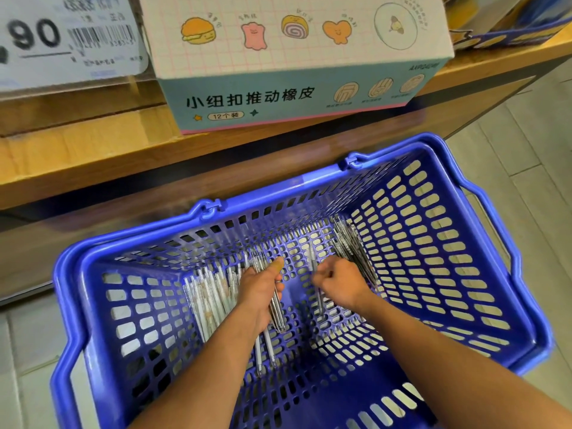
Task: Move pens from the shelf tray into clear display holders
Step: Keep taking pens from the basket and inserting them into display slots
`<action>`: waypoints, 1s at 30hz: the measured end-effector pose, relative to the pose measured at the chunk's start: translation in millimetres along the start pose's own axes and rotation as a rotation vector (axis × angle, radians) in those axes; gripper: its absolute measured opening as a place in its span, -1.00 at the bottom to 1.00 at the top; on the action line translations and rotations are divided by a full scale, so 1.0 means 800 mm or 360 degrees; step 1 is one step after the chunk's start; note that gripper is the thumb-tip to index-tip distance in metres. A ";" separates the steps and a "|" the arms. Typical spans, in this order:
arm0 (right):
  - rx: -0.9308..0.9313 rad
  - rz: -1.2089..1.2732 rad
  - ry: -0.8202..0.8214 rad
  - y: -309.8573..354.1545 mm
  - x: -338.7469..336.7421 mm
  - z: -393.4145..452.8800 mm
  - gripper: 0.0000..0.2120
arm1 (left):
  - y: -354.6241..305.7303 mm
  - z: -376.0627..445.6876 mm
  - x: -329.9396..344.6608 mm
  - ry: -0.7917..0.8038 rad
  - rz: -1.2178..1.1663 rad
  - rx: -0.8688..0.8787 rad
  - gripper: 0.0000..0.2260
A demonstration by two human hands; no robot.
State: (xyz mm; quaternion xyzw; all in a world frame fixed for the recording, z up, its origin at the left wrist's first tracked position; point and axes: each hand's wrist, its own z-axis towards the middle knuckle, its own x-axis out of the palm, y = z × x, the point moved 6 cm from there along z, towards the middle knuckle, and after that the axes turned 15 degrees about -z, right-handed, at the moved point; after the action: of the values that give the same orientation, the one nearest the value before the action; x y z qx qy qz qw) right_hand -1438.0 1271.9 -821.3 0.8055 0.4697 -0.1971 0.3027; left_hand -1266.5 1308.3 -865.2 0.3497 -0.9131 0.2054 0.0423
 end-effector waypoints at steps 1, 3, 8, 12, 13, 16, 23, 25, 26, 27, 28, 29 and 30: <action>-0.0119 0.0097 0.0052 0.016 0.005 -0.003 -0.91 | -0.001 0.000 0.003 0.0016 -0.0018 0.0015 -0.22; -0.0336 0.0190 0.0106 0.044 0.015 -0.011 -0.92 | 0.000 -0.001 0.009 0.0081 -0.0027 0.0047 -0.06; -0.0474 0.0342 0.0167 0.070 0.032 -0.022 -0.87 | 0.000 -0.003 0.011 0.0120 -0.0032 0.0084 -0.09; -0.0263 0.0433 0.0157 0.048 0.028 -0.010 -0.84 | 0.000 0.002 -0.004 -0.0131 0.0056 0.0097 -0.37; -0.0183 0.0339 0.0073 0.035 0.022 -0.004 -0.88 | 0.001 0.002 -0.005 -0.0132 0.0065 0.0072 -0.41; 0.0129 -0.0287 -0.0316 -0.011 -0.007 0.009 -0.89 | 0.000 -0.002 -0.004 -0.0079 0.0065 0.0013 -0.50; 0.0371 -0.0963 -0.0432 -0.056 -0.021 0.013 -0.62 | -0.003 -0.012 0.003 0.0015 -0.0070 -0.0044 -0.68; 0.0395 -0.1040 -0.0435 -0.055 -0.020 0.016 -0.64 | -0.003 -0.015 0.006 0.0069 -0.0084 -0.0054 -0.64; 0.0411 -0.1066 -0.0433 -0.055 -0.019 0.017 -0.67 | -0.003 -0.016 0.008 0.0103 -0.0096 -0.0057 -0.64; 0.0429 -0.1080 -0.0426 -0.055 -0.018 0.017 -0.71 | -0.002 -0.015 0.009 0.0129 -0.0113 -0.0058 -0.66; 0.0441 -0.1087 -0.0412 -0.054 -0.016 0.017 -0.74 | -0.002 -0.016 0.009 0.0141 -0.0129 -0.0058 -0.68; 0.0438 -0.1091 -0.0384 -0.054 -0.014 0.016 -0.75 | -0.002 -0.016 0.009 0.0144 -0.0138 -0.0059 -0.67; 0.0416 -0.1090 -0.0343 -0.053 -0.011 0.017 -0.75 | -0.001 -0.016 0.009 0.0143 -0.0143 -0.0062 -0.67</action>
State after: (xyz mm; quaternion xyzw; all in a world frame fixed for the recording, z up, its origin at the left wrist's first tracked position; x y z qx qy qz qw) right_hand -1479.6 1272.9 -839.0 0.6084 0.6482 -0.4285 0.1616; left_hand -1271.9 1308.2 -851.6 0.3798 -0.8975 0.2010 0.0991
